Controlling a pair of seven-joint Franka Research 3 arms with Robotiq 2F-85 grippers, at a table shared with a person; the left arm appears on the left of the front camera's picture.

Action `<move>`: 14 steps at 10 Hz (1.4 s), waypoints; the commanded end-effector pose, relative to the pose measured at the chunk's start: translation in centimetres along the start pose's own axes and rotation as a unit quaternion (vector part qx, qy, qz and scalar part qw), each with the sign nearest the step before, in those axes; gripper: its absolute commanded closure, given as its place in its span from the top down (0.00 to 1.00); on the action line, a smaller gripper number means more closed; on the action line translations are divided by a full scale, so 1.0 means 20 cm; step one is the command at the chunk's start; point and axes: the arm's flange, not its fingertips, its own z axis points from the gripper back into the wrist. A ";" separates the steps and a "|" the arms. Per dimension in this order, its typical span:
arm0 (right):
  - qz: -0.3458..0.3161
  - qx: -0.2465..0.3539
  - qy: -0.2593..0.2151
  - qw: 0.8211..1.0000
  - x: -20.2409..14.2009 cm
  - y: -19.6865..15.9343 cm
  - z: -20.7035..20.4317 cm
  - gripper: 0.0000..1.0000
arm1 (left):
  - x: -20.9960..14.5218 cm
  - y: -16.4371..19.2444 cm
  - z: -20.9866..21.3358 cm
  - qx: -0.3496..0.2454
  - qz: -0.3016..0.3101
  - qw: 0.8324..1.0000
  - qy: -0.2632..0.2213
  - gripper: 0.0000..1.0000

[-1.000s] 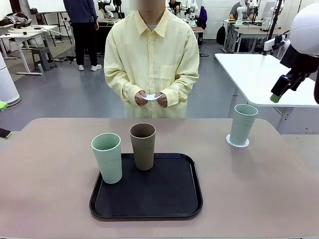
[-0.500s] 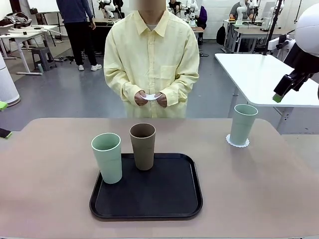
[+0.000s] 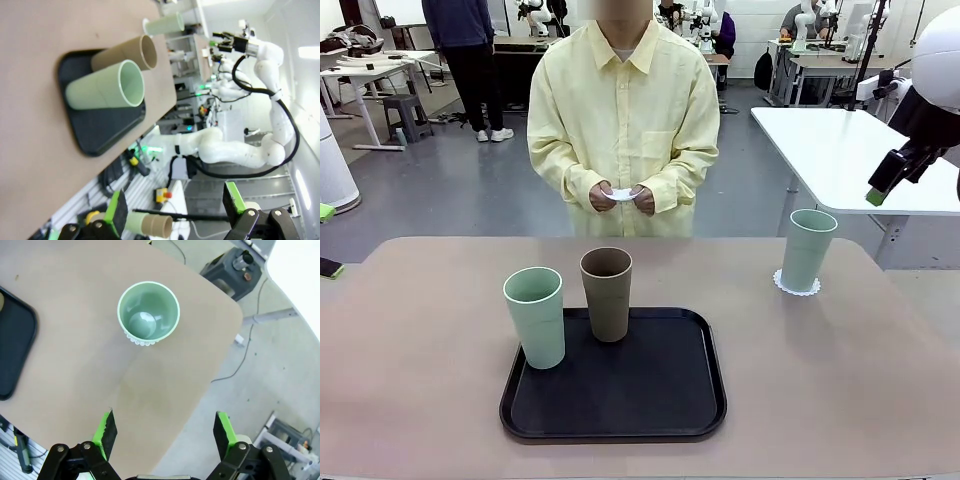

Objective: Place coasters on the table and set cups on them.
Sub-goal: Take one Reusable plastic cup from the Flat Tray and place it on a coaster set by the human.

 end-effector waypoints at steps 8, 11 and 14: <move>-0.284 0.549 -0.144 0.773 -1.09 -0.85 0.00 1.00 | 0.00 0.00 0.01 -0.004 -0.006 1.000 -0.002 1.00; -0.280 0.608 -0.161 0.725 -1.16 -1.10 -0.15 1.00 | 0.00 0.00 0.01 -0.004 -0.006 1.000 -0.002 1.00; -0.307 0.608 -0.148 0.717 -1.18 -1.24 -0.27 1.00 | 0.00 0.00 0.01 -0.004 -0.006 1.000 -0.002 1.00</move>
